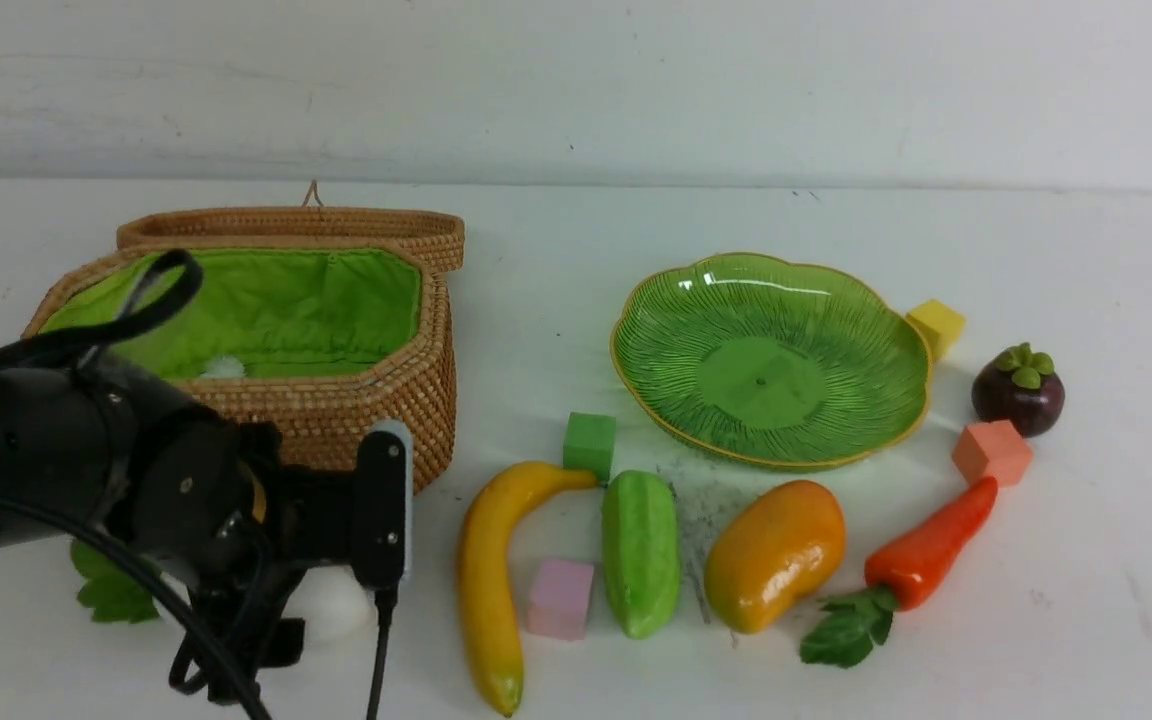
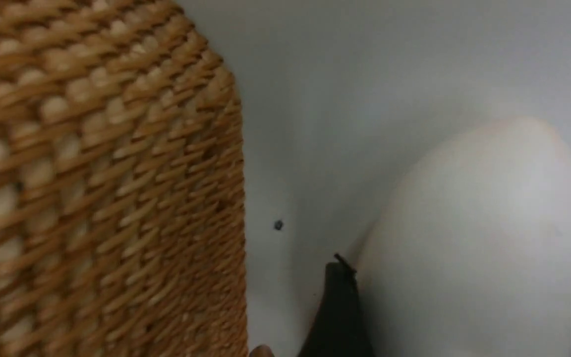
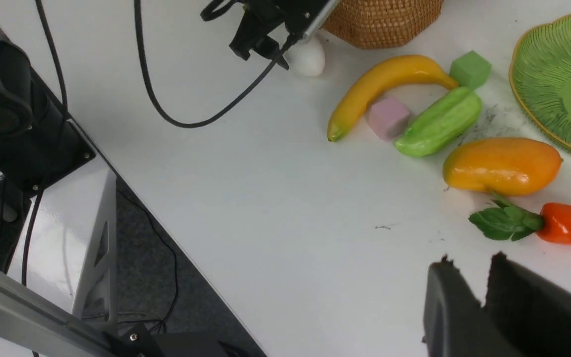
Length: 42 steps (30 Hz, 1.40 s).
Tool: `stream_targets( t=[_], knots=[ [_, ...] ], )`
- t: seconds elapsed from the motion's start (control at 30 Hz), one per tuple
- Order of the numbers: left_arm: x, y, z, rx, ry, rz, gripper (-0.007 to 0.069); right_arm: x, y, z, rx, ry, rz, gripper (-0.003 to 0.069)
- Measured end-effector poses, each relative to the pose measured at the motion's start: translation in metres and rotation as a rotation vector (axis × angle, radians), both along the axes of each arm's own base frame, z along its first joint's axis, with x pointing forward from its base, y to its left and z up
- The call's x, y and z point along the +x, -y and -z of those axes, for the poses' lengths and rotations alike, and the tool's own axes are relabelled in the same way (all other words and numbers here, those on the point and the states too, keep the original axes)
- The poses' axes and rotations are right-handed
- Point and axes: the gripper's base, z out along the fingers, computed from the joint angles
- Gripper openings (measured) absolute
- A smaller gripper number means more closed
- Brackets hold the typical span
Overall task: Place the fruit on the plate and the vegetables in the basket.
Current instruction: Take a daikon with your left arm and place it on the basket on the left.
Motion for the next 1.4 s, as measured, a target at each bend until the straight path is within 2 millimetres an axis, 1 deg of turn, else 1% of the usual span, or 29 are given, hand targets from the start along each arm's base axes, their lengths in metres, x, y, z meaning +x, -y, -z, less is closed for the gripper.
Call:
stream_targets(
  t=[0.13, 0.27, 0.47, 0.6, 0.63, 0.7, 0.77, 0.8, 0.83, 0.9, 0.93, 0.97, 1.03, 1.07, 1.1, 1.13, 1.17, 1.23, 1.27, 1.3, 1.33, 1.37, 1.4],
  knots=[
    [0.000, -0.002, 0.010, 0.042, -0.048, 0.010, 0.0496, 0.000, 0.000, 0.000, 0.001, 0.000, 0.000, 0.0128],
    [-0.004, -0.003, 0.010, 0.047, -0.104, -0.018, 0.0475, 0.000, 0.000, 0.000, 0.001, 0.000, 0.000, 0.0128],
    [-0.007, -0.003, 0.010, 0.030, -0.141, -0.061, 0.0474, 0.000, 0.000, 0.000, 0.001, 0.000, 0.000, 0.0128],
    [-0.015, -0.004, 0.008, 0.024, -0.219, -0.113, 0.0474, 0.000, 0.000, 0.000, -0.001, 0.004, -0.003, 0.0132],
    [-0.020, -0.006, 0.005, 0.029, -0.252, -0.129, 0.0474, 0.000, 0.000, 0.000, -0.006, 0.010, -0.008, 0.0132],
    [-0.026, -0.007, -0.005, 0.017, -0.251, -0.151, 0.0474, 0.000, 0.000, 0.000, -0.009, 0.015, -0.011, 0.0134],
    [-0.031, -0.009, -0.023, -0.022, -0.203, -0.183, 0.0473, 0.000, 0.000, 0.000, -0.008, 0.020, -0.010, 0.0136],
    [-0.039, -0.012, -0.046, -0.075, -0.126, -0.214, 0.0473, 0.001, 0.000, 0.000, -0.006, 0.022, -0.010, 0.0137],
    [-0.042, -0.013, -0.055, -0.098, -0.093, -0.228, 0.0473, 0.001, 0.000, 0.000, -0.006, 0.022, -0.010, 0.0138],
    [-0.054, -0.017, -0.086, -0.180, 0.029, -0.250, 0.0473, 0.001, 0.000, 0.000, -0.006, 0.023, -0.010, 0.0139],
    [-0.060, -0.019, -0.103, -0.238, 0.117, -0.261, 0.0473, 0.001, -0.001, -0.001, -0.001, 0.030, -0.010, 0.0140],
    [-0.063, -0.021, -0.116, -0.284, 0.196, -0.263, 0.0473, 0.001, -0.001, -0.002, 0.005, 0.035, -0.009, 0.0141],
    [-0.066, -0.022, -0.136, -0.360, 0.343, -0.256, 0.0473, 0.002, -0.001, -0.003, 0.017, 0.046, -0.006, 0.0142],
    [-0.066, -0.023, -0.142, -0.375, 0.390, -0.248, 0.0473, 0.002, -0.001, -0.003, 0.021, 0.050, -0.005, 0.0142],
    [-0.064, -0.022, -0.146, -0.391, 0.425, -0.241, 0.0473, 0.002, -0.001, -0.004, 0.022, 0.052, -0.004, 0.0143],
    [-0.057, -0.021, -0.154, -0.414, 0.519, -0.218, 0.0473, 0.003, -0.001, -0.004, 0.024, 0.057, -0.001, 0.0145],
    [-0.050, -0.019, -0.158, -0.419, 0.561, -0.200, 0.0473, 0.003, -0.001, -0.004, 0.024, 0.061, 0.001, 0.0146],
    [-0.030, -0.015, -0.161, -0.417, 0.609, -0.189, 0.0473, 0.004, -0.001, -0.005, 0.028, 0.070, 0.007, 0.0149],
    [-0.026, -0.014, -0.161, -0.410, 0.609, -0.187, 0.0473, 0.004, -0.001, -0.005, 0.029, 0.072, 0.008, 0.0149],
    [-0.009, -0.014, -0.160, -0.397, 0.604, -0.209, 0.0473, 0.005, -0.001, -0.006, 0.033, 0.077, 0.010, 0.0149],
    [0.001, -0.015, -0.156, -0.388, 0.587, -0.232, 0.0473, 0.005, -0.001, -0.006, 0.036, 0.083, 0.012, 0.0149],
    [0.015, -0.017, -0.156, -0.378, 0.578, -0.268, 0.0473, 0.006, -0.002, -0.007, 0.045, 0.099, 0.019, 0.0149],
    [0.027, -0.018, -0.151, -0.364, 0.556, -0.294, 0.0473, 0.007, -0.001, -0.008, 0.049, 0.111, 0.026, 0.0149]
  ],
)
